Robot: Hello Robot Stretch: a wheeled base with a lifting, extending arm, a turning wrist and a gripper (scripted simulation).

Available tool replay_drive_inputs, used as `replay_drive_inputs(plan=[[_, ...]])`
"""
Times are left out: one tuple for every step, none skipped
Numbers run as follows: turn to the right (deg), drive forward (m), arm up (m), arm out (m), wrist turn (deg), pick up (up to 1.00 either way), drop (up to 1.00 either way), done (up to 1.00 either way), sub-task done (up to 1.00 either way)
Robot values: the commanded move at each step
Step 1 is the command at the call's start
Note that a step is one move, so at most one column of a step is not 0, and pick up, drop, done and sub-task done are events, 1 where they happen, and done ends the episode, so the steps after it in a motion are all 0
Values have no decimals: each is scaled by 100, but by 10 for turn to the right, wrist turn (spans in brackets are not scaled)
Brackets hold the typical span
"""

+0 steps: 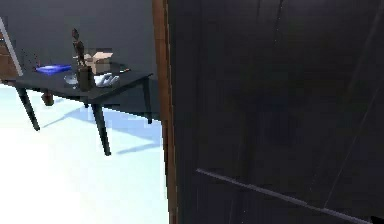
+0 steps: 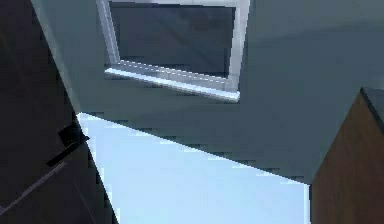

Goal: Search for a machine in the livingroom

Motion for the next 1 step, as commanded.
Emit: replay_drive_inputs(plan=[[0, 30, 0, 0, 0, 0, 0, 0, 0]])
